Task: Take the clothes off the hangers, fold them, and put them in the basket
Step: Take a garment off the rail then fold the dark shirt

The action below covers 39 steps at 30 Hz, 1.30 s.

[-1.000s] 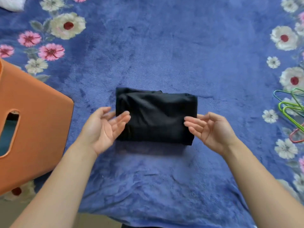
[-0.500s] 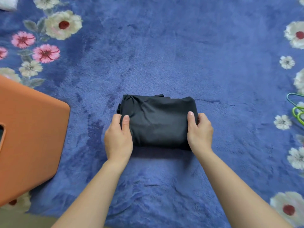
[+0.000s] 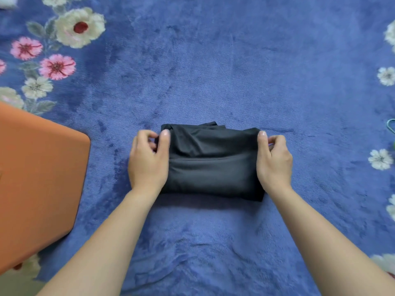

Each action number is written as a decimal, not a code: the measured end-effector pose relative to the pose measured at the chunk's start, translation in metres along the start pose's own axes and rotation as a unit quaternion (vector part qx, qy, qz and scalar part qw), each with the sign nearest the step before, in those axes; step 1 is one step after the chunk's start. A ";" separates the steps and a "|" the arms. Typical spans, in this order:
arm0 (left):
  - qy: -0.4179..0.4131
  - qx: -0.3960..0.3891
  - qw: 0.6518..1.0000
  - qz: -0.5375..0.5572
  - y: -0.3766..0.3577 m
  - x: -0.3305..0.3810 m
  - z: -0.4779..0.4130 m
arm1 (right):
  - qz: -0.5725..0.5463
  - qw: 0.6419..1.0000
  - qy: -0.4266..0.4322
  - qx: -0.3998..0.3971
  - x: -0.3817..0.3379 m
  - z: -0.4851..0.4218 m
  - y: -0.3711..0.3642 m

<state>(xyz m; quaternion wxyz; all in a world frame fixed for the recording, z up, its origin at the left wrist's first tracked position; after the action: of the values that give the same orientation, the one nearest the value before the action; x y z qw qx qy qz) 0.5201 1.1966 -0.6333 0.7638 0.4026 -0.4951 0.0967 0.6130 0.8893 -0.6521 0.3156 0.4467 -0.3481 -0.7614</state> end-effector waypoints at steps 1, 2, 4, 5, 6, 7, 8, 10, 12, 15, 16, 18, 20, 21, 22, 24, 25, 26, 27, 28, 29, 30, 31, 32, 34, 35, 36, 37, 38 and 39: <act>-0.006 -0.033 0.999 -0.035 -0.013 0.005 -0.005 | 0.009 1.000 0.000 -0.012 -0.004 -0.004 -0.004; -0.015 -0.053 0.996 -0.064 -0.023 0.007 -0.009 | 0.028 0.999 0.003 -0.023 -0.008 -0.006 -0.008; -0.032 -0.048 0.996 -0.075 -0.026 0.007 -0.019 | 0.068 0.997 0.023 -0.026 -0.014 -0.011 -0.012; -0.032 -0.032 0.997 -0.063 -0.021 0.006 -0.023 | 0.079 0.996 0.034 -0.018 -0.016 -0.013 -0.011; -0.029 -0.016 0.998 -0.050 -0.015 0.002 -0.027 | 0.085 0.995 0.042 -0.008 -0.017 -0.015 -0.011; -0.023 -0.004 0.999 -0.043 -0.011 -0.003 -0.030 | 0.091 0.995 0.049 -0.001 -0.018 -0.017 -0.011; -0.010 0.003 0.999 -0.044 -0.009 -0.010 -0.033 | 0.099 0.994 0.053 0.002 -0.019 -0.019 -0.012; 0.024 0.006 0.998 -0.065 -0.008 -0.023 -0.035 | 0.125 0.991 0.046 -0.005 -0.020 -0.019 -0.018; 0.031 0.016 0.997 -0.065 -0.008 -0.024 -0.036 | 0.125 0.991 0.038 0.008 -0.019 -0.018 -0.020; -0.124 0.058 0.989 -0.058 -0.001 0.019 -0.021 | 0.130 0.973 0.129 0.140 -0.034 0.002 0.001; -0.186 0.049 0.979 -0.070 -0.006 0.036 -0.008 | 0.135 0.959 0.184 0.171 -0.045 0.017 0.004; -0.277 -0.035 0.954 -0.107 -0.032 0.051 0.026 | 0.158 0.930 0.296 0.152 -0.062 0.050 -0.012; -0.286 -0.131 0.929 -0.194 -0.058 0.030 0.050 | 0.242 0.891 0.376 0.081 -0.057 0.072 -0.046; -0.269 -0.157 0.919 -0.240 -0.063 0.011 0.053 | 0.291 0.870 0.394 0.055 -0.047 0.075 -0.059; -0.245 -0.170 0.915 -0.271 -0.061 -0.008 0.050 | 0.330 0.855 0.397 0.038 -0.034 0.073 -0.066; -0.188 -0.170 0.928 -0.274 -0.051 -0.033 0.037 | 0.367 0.854 0.367 0.028 -0.015 0.060 -0.066; -0.159 -0.165 0.940 -0.253 -0.045 -0.039 0.031 | 0.364 0.862 0.353 0.028 -0.010 0.054 -0.063; -0.134 -0.161 0.951 -0.227 -0.040 -0.040 0.028 | 0.350 0.871 0.343 0.026 -0.007 0.052 -0.060; -0.115 -0.153 0.962 -0.192 -0.036 -0.038 0.027 | 0.318 0.888 0.331 0.024 -0.004 0.051 -0.055; -0.097 -0.141 0.973 -0.152 -0.030 -0.034 0.028 | 0.268 0.913 0.307 0.022 0.000 0.050 -0.050; -0.070 -0.123 0.985 -0.102 -0.022 -0.032 0.028 | 0.196 0.945 0.260 0.023 0.007 0.050 -0.040; -0.025 -0.109 0.993 -0.043 -0.016 -0.034 0.028 | 0.107 0.977 0.181 0.033 0.018 0.048 -0.027; 0.035 -0.099 0.994 0.022 -0.010 -0.041 0.027 | 0.011 0.996 0.077 0.050 0.036 0.048 -0.015; 0.098 -0.093 0.988 0.076 -0.006 -0.048 0.030 | -0.072 0.995 -0.030 0.055 0.057 0.054 -0.008; 0.185 -0.102 0.972 0.105 -0.005 -0.058 0.038 | -0.213 0.958 -0.189 0.025 0.088 0.075 -0.015; 0.214 -0.112 0.964 0.108 -0.003 -0.062 0.043 | -0.262 0.937 -0.230 -0.008 0.094 0.093 -0.022; 0.248 -0.121 0.953 0.128 -0.003 -0.066 0.048 | -0.297 0.919 -0.253 -0.052 0.094 0.110 -0.034; 0.285 -0.129 0.935 0.165 -0.006 -0.070 0.055 | -0.320 0.902 -0.268 -0.109 0.091 0.126 -0.047; 0.328 -0.141 0.910 0.211 -0.011 -0.072 0.062 | -0.342 0.880 -0.281 -0.171 0.085 0.142 -0.061; 0.361 -0.147 0.883 0.261 -0.012 -0.071 0.071 | -0.371 0.852 -0.290 -0.230 0.074 0.158 -0.072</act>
<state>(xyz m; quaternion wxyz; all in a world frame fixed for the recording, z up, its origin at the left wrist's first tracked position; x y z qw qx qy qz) 0.4433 1.1560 -0.6858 0.8876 0.0790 -0.2803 0.3570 0.4289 0.9098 -0.6883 -0.0116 0.2165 -0.0473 -0.9751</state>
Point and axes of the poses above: each hand's wrist, its own z-axis away from the middle knuckle, its own y-axis out of the back of the hand, x = y × z, the point moved 9 cm from there along -z, towards the middle knuckle, and after that the axes turned 14 degrees about z, right-handed, at the moved point
